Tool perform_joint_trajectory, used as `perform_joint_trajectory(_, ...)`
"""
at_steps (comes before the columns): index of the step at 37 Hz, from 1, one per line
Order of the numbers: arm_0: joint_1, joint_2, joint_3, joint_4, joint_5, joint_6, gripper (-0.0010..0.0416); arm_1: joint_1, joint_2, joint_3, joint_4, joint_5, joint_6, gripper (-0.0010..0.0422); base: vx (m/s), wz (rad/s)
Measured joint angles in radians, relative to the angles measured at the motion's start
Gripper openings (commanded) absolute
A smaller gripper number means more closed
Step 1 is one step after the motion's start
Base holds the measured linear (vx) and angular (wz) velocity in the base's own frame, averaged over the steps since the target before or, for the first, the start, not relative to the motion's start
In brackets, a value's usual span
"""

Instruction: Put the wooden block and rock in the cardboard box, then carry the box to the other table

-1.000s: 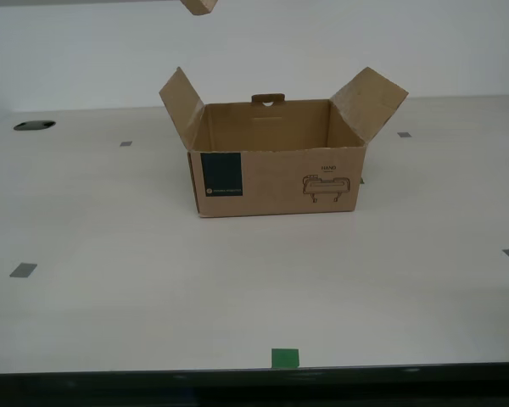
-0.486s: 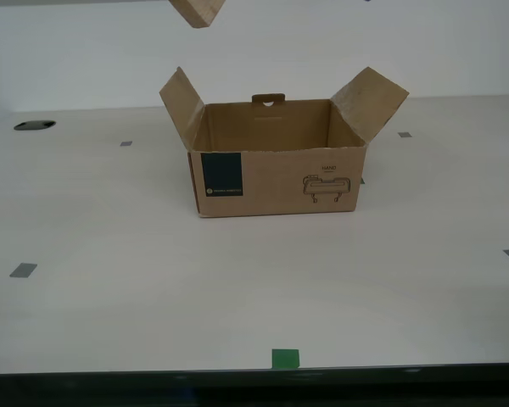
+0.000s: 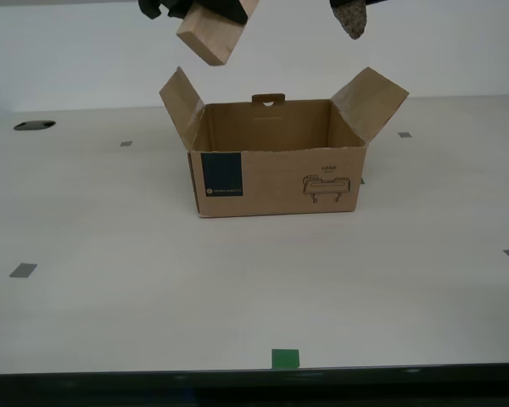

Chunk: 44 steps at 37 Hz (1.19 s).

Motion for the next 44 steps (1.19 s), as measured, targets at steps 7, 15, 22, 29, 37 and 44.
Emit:
perform_joint_trajectory(7, 0.012, 0.005, -0.07, 0.106, -0.001, 0.0, -0.0001, -0.021, -0.01, -0.106, 0.107, 0.003, -0.008, -0.0001, 0.0, 0.0)
perform_joint_trajectory(15, 0.02, 0.005, -0.156, 0.203, -0.002, 0.006, -0.0001, -0.055, -0.011, -0.229, 0.294, 0.003, -0.062, -0.0001, 0.0, 0.0)
perform_joint_trajectory(22, 0.021, 0.005, -0.233, 0.303, -0.002, 0.007, -0.0001, -0.06, -0.011, -0.295, 0.361, -0.007, -0.064, -0.0001, 0.0, 0.0)
perform_joint_trajectory(29, 0.021, 0.005, -0.287, 0.377, 0.0, 0.017, -0.0001, -0.06, -0.011, -0.309, 0.38, -0.039, -0.065, 0.0, 0.0, 0.0)
perform_joint_trajectory(37, 0.021, 0.005, -0.307, 0.427, 0.027, 0.018, -0.0001, -0.06, -0.011, -0.308, 0.385, -0.039, -0.072, 0.0, 0.0, 0.0)
perform_joint_trajectory(44, 0.022, 0.079, -0.285, 0.436, 0.029, 0.031, -0.0001, -0.06, -0.011, -0.307, 0.394, -0.039, -0.073, 0.0, 0.0, 0.0)
